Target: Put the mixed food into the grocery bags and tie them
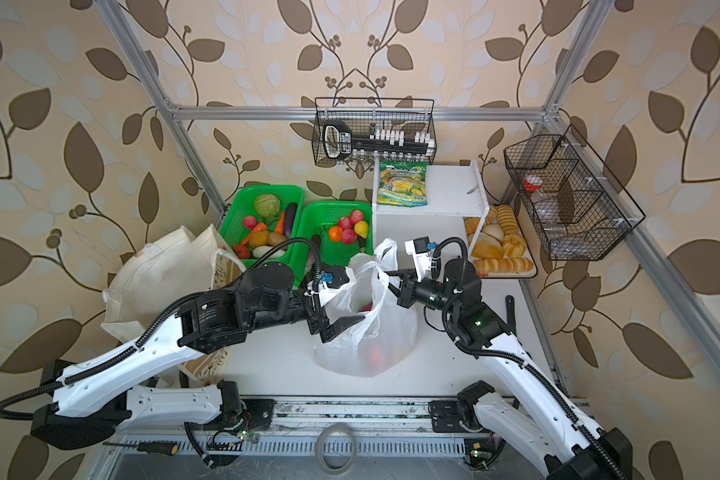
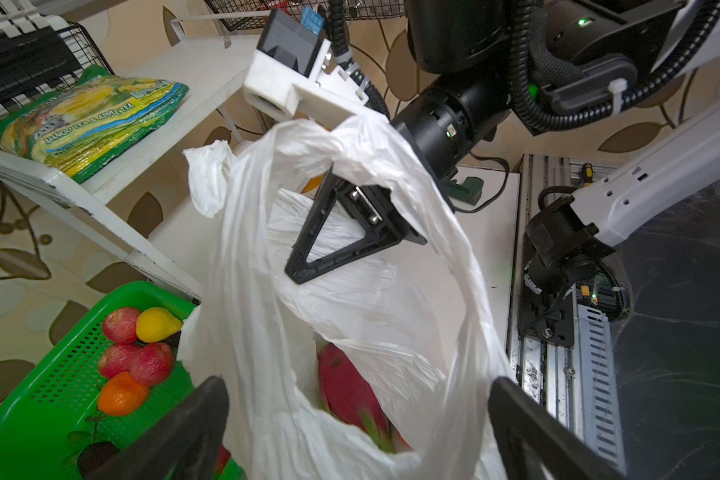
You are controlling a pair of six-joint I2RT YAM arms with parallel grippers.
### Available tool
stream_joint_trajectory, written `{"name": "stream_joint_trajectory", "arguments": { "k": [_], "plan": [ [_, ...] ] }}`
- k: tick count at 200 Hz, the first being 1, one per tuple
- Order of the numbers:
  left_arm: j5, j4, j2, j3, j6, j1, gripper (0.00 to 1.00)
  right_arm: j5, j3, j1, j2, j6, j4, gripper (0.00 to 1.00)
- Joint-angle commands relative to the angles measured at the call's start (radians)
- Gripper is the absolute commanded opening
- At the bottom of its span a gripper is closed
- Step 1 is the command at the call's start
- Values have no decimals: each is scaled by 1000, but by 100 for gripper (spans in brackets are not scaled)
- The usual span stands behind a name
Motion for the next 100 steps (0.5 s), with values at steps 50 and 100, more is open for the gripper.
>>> {"name": "stream_joint_trajectory", "arguments": {
  "k": [50,100],
  "plan": [
    [-143,3,24,-40,46,-95,99,5,35,4,12,6,12,0],
    [-345,57,71,-52,80,-121,99,5,41,6,11,9,10,0]
  ]
}}
